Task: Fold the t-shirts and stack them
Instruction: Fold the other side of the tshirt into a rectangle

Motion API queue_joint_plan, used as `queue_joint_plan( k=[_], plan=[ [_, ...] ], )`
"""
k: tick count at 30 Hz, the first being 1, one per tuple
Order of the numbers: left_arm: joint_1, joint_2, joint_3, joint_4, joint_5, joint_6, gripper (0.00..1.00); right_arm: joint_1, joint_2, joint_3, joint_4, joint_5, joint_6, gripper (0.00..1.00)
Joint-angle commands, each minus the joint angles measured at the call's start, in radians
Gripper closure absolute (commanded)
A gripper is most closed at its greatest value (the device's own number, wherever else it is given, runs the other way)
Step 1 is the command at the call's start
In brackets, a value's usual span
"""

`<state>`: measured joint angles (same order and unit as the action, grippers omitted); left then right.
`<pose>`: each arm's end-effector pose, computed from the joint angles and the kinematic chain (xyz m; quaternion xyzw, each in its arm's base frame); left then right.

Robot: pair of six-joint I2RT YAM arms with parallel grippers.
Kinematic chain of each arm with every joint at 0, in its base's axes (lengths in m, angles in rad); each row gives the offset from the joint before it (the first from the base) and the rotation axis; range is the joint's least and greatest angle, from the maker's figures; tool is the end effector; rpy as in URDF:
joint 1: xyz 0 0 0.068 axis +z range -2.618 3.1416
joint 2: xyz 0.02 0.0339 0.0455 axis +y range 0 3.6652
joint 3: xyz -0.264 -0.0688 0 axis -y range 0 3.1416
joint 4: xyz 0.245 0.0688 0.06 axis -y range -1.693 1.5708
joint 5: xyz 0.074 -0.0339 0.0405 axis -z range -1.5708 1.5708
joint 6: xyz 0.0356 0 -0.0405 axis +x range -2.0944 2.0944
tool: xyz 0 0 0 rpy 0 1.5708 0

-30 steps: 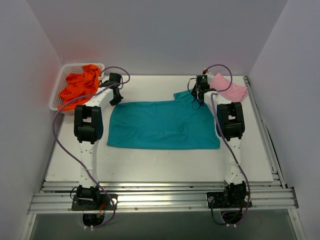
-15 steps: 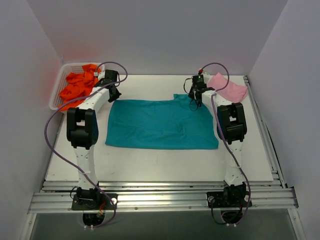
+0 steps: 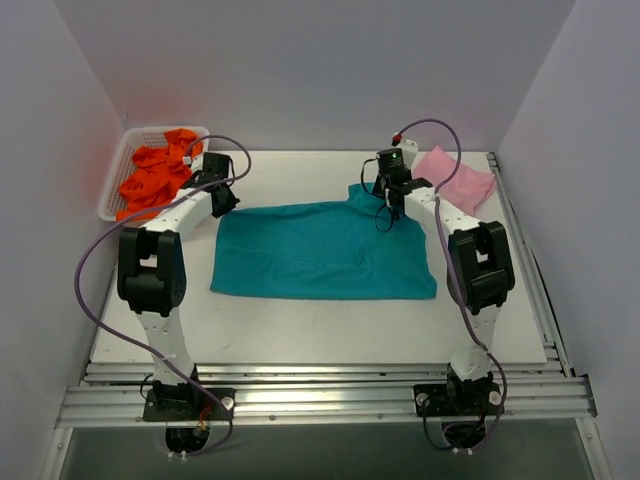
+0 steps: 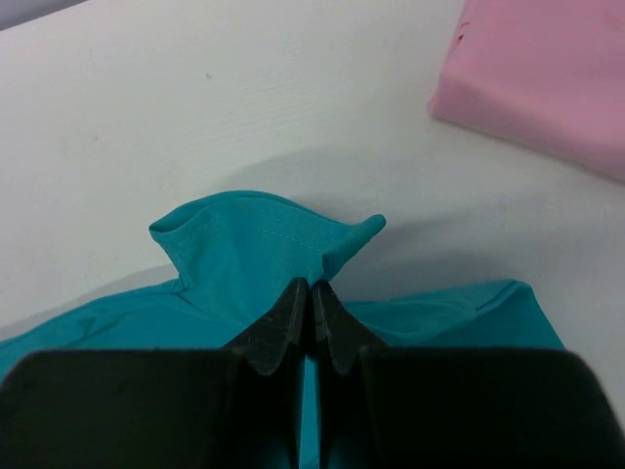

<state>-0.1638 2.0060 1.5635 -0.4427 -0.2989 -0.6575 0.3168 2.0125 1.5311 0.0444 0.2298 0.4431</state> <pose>0.4425 -0.0625 0.2186 -0.2761 0.8909 -0.0041 0.3607 0.4551 0.1407 0.2459 0.1143 0.8325 0.1080 0.5313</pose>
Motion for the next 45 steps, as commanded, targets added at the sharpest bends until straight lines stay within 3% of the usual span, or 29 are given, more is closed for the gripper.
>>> queue_joint_plan(
  k=[1, 14, 19, 23, 24, 25, 26, 27, 28, 36, 40, 43, 45],
  plan=[
    [0.001, -0.131, -0.066, 0.099, 0.023, 0.006, 0.98, 0.022, -0.113, -0.064, -0.003, 0.077, -0.003, 1.0],
    [-0.011, -0.433, -0.497, 0.292, 0.053, -0.063, 0.98, 0.084, -0.42, -0.428, 0.031, 0.186, 0.06, 1.0],
    [-0.029, -0.587, -0.707, 0.326, 0.003, -0.106, 0.98, 0.113, -0.555, -0.616, 0.044, 0.229, 0.109, 1.0],
    [-0.043, -0.722, -0.891, 0.398, -0.058, -0.16, 0.97, 0.197, -0.716, -0.792, 0.048, 0.322, 0.241, 1.0],
    [-0.043, -0.769, -0.922, 0.404, -0.071, -0.175, 0.91, 0.211, -0.734, -0.819, 0.019, 0.348, 0.281, 0.8],
    [-0.046, -0.791, -0.974, 0.413, -0.098, -0.204, 0.59, 0.223, -0.753, -0.839, -0.003, 0.408, 0.322, 0.6],
    [-0.048, -0.812, -0.996, 0.426, -0.111, -0.215, 0.41, 0.237, -0.774, -0.868, -0.023, 0.44, 0.354, 0.39],
    [-0.048, -0.849, -1.013, 0.424, -0.121, -0.231, 0.24, 0.264, -0.781, -0.873, -0.085, 0.48, 0.424, 0.01],
    [-0.049, -0.866, -1.026, 0.426, -0.135, -0.247, 0.06, 0.271, -0.781, -0.874, -0.11, 0.541, 0.454, 0.0],
    [-0.056, -0.934, -0.974, 0.377, -0.164, -0.257, 0.06, 0.318, -0.657, -0.702, -0.196, 0.608, 0.484, 0.0],
    [-0.057, -0.909, -0.984, 0.499, -0.16, -0.22, 0.03, 0.33, -0.543, -0.617, -0.164, 0.592, 0.441, 0.0],
    [-0.057, -0.837, -0.947, 0.533, -0.128, -0.197, 0.02, 0.332, -0.48, -0.576, -0.117, 0.565, 0.398, 0.05],
    [-0.057, -0.773, -0.927, 0.541, -0.106, -0.198, 0.0, 0.332, -0.453, -0.56, -0.094, 0.551, 0.384, 0.13]
  ],
)
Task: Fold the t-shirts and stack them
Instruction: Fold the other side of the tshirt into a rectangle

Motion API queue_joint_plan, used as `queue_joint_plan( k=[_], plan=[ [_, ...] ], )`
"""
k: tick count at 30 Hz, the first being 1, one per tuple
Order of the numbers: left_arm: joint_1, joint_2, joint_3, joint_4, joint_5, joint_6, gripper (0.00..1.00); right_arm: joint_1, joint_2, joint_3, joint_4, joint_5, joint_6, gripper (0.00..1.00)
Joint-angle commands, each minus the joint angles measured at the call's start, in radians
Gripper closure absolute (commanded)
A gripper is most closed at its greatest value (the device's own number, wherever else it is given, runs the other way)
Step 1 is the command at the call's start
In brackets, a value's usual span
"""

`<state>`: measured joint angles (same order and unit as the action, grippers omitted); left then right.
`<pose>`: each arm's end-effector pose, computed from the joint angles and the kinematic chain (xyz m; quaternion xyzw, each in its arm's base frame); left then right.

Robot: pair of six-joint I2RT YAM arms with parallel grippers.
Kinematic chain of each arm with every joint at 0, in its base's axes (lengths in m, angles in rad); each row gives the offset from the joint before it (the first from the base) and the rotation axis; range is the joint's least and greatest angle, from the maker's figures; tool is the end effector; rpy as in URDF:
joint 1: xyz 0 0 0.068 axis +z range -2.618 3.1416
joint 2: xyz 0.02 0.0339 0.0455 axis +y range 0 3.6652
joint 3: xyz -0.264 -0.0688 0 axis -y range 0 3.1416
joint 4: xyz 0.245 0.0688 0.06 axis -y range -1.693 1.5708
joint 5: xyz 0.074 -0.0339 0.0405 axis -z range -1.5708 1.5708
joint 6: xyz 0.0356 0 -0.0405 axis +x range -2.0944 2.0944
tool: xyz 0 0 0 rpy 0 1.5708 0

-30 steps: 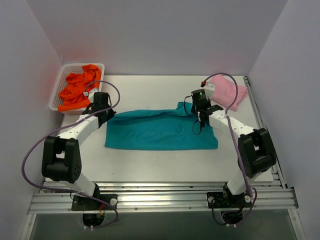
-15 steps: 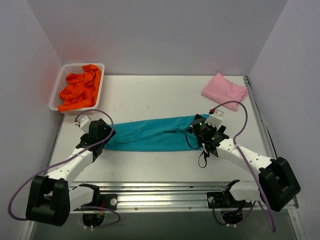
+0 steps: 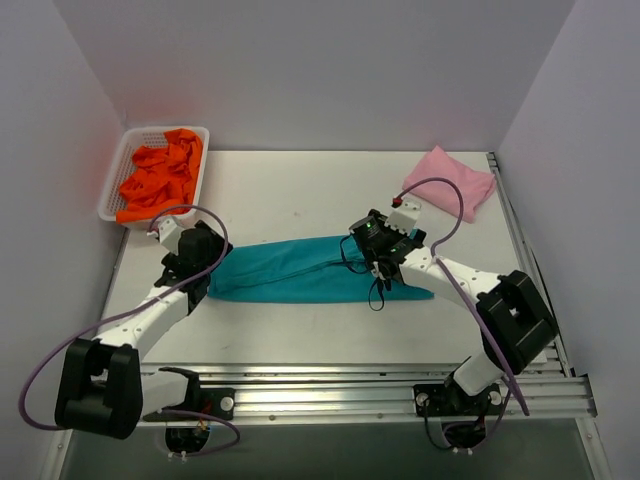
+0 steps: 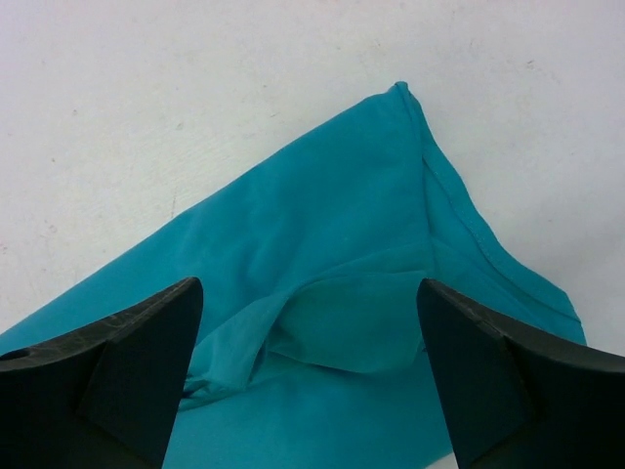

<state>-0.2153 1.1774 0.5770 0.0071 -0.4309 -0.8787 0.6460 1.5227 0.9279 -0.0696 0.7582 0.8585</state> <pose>0.2406 -0.0374 0.2090 -0.3758 0.7828 -0.0773 0.4899 0.2722 0.1746 0.2280 0.2497 0.8133 0.0350 0.5243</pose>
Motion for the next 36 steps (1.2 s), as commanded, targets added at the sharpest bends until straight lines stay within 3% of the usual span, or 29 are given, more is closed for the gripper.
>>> queue_joint_plan(
  k=[1, 3, 9, 13, 36],
  plan=[
    [-0.006, 0.074, 0.076, 0.09, 0.027, 0.023, 0.06, 0.004, 0.057, 0.055, 0.024, 0.02, -0.042, 0.16],
    [-0.006, 0.119, 0.084, 0.083, 0.031, 0.014, 0.1, 0.004, 0.071, 0.061, 0.03, 0.013, -0.05, 0.21],
    [-0.004, 0.172, 0.06, 0.087, -0.009, -0.031, 0.18, 0.006, 0.065, 0.023, 0.059, 0.0, -0.062, 0.21],
    [-0.004, 0.188, 0.067, 0.021, -0.045, -0.074, 0.18, 0.004, 0.054, 0.012, 0.05, 0.012, -0.067, 0.21],
    [-0.001, 0.396, 0.164, 0.106, -0.039, -0.095, 0.3, -0.029, 0.057, -0.009, 0.089, 0.015, -0.105, 0.23]
  ],
)
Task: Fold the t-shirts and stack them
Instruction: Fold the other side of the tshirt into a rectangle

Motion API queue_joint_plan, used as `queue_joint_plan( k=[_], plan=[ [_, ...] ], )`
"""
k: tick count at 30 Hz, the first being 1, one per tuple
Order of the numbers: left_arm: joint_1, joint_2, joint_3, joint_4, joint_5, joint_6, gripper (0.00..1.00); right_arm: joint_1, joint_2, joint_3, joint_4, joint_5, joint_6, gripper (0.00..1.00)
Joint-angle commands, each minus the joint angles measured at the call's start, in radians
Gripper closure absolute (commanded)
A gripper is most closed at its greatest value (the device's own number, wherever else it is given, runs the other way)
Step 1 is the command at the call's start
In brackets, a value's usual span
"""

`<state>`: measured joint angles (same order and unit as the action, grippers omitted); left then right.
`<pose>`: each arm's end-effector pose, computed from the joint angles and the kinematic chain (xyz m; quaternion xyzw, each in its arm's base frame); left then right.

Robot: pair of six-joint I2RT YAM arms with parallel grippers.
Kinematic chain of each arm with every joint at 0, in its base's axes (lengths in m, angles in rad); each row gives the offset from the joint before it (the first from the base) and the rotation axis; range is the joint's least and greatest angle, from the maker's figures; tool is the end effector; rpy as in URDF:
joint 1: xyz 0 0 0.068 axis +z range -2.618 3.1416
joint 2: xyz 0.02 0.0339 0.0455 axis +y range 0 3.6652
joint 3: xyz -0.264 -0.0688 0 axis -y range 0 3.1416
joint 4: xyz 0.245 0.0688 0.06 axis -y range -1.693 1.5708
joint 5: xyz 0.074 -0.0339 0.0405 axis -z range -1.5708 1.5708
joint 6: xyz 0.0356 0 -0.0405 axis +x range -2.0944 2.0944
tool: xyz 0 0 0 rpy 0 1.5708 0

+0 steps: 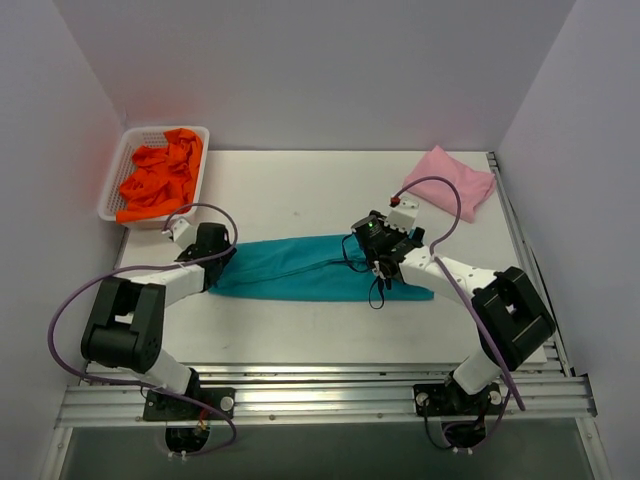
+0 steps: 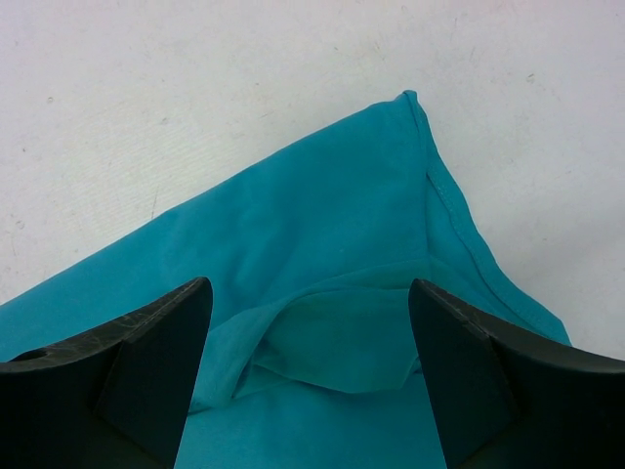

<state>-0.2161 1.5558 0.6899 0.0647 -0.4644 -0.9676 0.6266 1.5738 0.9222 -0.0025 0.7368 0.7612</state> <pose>0.2907 -0.0475 0.1537 -0.4114 0.8074 -0.0268 0.4222 0.2827 0.1751 0.2156 0.2152 0.8240 0.0157 0.5239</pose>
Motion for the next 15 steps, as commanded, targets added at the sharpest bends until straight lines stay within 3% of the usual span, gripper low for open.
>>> queue_joint_plan(
  k=[1, 6, 10, 15],
  plan=[
    [0.0, 0.024, 0.059, 0.047, -0.006, -0.005, 0.32, -0.01, 0.012, -0.003, 0.027, 0.035, -0.01, 0.23],
    [0.001, 0.062, 0.089, 0.056, -0.008, 0.0, 0.43, -0.022, 0.049, 0.004, 0.051, 0.023, -0.026, 0.23],
    [0.004, 0.093, 0.117, 0.063, -0.002, -0.002, 0.58, -0.031, 0.074, 0.01, 0.071, 0.007, -0.042, 0.25],
    [0.007, 0.142, 0.167, 0.066, 0.007, 0.0, 0.64, -0.051, 0.118, 0.021, 0.101, -0.014, -0.062, 0.27]
  ],
)
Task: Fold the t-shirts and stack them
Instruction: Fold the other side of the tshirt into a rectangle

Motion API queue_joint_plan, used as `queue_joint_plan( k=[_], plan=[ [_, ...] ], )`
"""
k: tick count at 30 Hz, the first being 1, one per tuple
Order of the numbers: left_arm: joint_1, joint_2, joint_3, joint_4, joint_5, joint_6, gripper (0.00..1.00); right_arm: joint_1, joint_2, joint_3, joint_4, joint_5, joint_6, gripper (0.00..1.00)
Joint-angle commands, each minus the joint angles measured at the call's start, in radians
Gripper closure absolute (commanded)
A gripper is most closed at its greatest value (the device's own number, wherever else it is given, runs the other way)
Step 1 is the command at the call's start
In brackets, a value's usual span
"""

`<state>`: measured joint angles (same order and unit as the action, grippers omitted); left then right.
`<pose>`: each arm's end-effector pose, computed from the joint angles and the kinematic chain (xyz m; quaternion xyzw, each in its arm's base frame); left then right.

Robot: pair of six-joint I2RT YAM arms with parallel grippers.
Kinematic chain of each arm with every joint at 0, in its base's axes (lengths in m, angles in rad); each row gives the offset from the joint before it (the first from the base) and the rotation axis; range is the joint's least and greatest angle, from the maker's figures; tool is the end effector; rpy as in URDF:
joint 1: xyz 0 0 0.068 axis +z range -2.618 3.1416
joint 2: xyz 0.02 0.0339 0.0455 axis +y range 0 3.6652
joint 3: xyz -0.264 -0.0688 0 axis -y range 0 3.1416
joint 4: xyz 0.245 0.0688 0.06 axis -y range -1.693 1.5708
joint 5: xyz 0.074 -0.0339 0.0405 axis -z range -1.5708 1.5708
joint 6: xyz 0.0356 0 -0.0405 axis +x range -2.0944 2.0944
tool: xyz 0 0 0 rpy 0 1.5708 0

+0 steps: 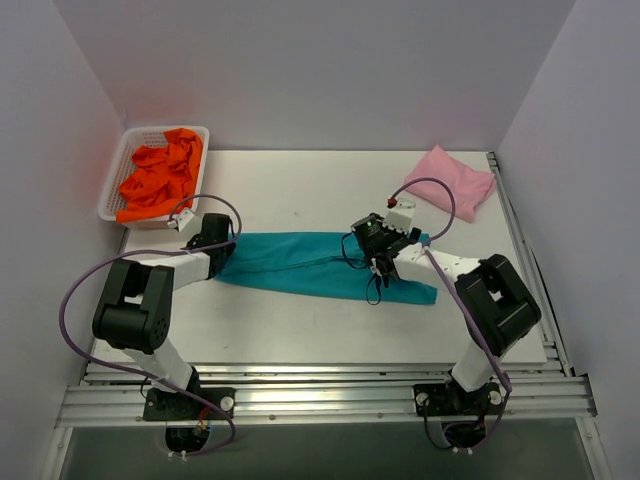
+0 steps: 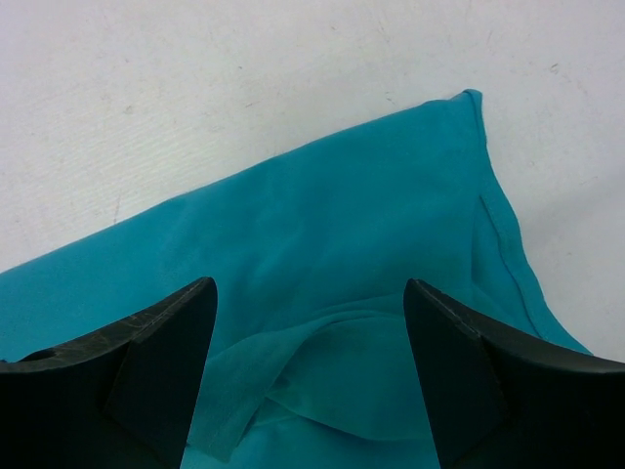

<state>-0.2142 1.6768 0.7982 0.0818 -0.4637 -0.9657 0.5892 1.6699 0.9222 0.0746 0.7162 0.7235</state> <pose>0.3204 -0.0534 0.1500 -0.4114 0.8066 -0.0275 0.4236 0.3002 0.1725 0.1907 0.2084 0.8317 -0.0022 0.5147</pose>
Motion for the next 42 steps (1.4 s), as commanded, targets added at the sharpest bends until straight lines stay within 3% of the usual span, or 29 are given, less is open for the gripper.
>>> queue_joint_plan(
  k=[1, 9, 21, 27, 30, 33, 35, 39, 42],
  plan=[
    [0.007, 0.029, 0.067, 0.053, 0.01, -0.001, 0.66, -0.015, 0.028, 0.024, 0.027, 0.003, -0.025, 0.27],
    [0.016, 0.069, 0.157, 0.058, 0.036, 0.004, 0.97, -0.028, 0.063, 0.047, 0.042, -0.018, -0.05, 0.29],
    [0.048, 0.173, 0.381, -0.031, 0.088, 0.015, 0.98, -0.029, 0.05, 0.021, 0.059, -0.046, -0.055, 0.31],
    [0.07, 0.25, 0.482, -0.065, 0.111, 0.013, 0.83, -0.028, 0.044, -0.002, 0.068, -0.052, -0.05, 0.31],
    [0.087, 0.317, 0.568, -0.07, 0.12, 0.019, 0.7, -0.028, 0.045, -0.009, 0.071, -0.057, -0.049, 0.32],
    [0.116, 0.389, 0.66, -0.115, 0.183, 0.027, 0.5, -0.022, 0.039, -0.023, 0.077, -0.064, -0.044, 0.32],
    [0.119, 0.377, 0.65, -0.061, 0.188, 0.035, 0.43, -0.016, 0.034, -0.028, 0.077, -0.07, -0.035, 0.33],
    [0.118, 0.314, 0.579, -0.004, 0.163, 0.048, 0.42, 0.018, -0.002, -0.034, 0.05, -0.073, -0.013, 0.35],
    [0.124, 0.282, 0.555, -0.007, 0.161, 0.055, 0.43, 0.063, -0.036, -0.045, 0.031, -0.08, -0.001, 0.44]
  ],
)
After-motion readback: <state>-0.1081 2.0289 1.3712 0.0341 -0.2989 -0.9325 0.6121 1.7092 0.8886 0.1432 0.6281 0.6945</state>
